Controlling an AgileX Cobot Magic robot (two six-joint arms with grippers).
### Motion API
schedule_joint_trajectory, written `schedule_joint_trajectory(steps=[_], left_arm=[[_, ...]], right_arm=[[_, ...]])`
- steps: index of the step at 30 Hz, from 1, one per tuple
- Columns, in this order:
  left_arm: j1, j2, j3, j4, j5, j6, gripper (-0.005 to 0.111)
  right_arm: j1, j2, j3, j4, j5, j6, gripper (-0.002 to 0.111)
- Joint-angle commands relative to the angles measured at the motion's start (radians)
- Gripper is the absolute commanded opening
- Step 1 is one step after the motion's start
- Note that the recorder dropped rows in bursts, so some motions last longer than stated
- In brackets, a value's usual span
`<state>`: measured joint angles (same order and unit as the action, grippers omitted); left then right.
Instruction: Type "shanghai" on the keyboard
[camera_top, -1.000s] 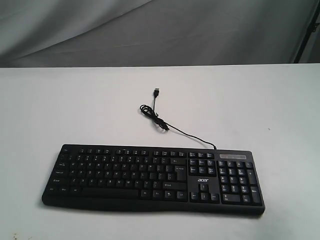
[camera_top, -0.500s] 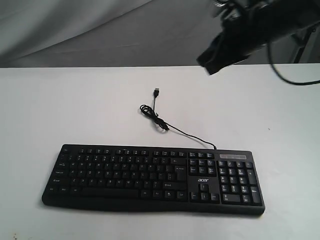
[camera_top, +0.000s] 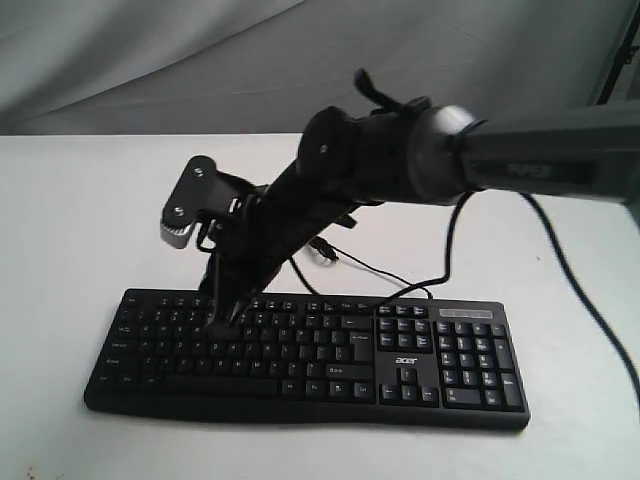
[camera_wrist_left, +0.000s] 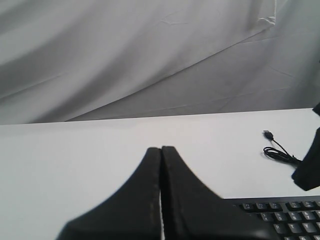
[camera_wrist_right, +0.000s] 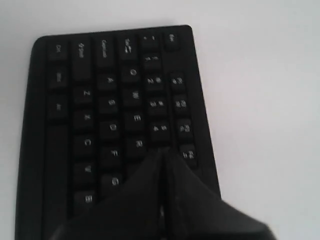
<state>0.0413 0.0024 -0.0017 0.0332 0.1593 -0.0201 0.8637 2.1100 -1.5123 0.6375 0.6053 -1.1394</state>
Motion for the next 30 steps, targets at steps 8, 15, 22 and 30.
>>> schedule_joint_trajectory(steps=[8, 15, 22, 30], left_arm=[[-0.006, -0.002, 0.002, 0.000, -0.006, -0.003, 0.000], [-0.006, -0.002, 0.002, 0.000, -0.006, -0.003, 0.000], [-0.006, -0.002, 0.002, 0.000, -0.006, -0.003, 0.000], [-0.006, -0.002, 0.002, 0.000, -0.006, -0.003, 0.000]], right_arm=[[0.085, 0.192, -0.265, -0.003, 0.082, 0.071, 0.000], [0.119, 0.225, -0.270, -0.007, 0.054, 0.073, 0.000], [0.126, 0.227, -0.270, -0.069, 0.065, 0.132, 0.000], [0.126, 0.236, -0.270, -0.101, 0.076, 0.156, 0.000]])
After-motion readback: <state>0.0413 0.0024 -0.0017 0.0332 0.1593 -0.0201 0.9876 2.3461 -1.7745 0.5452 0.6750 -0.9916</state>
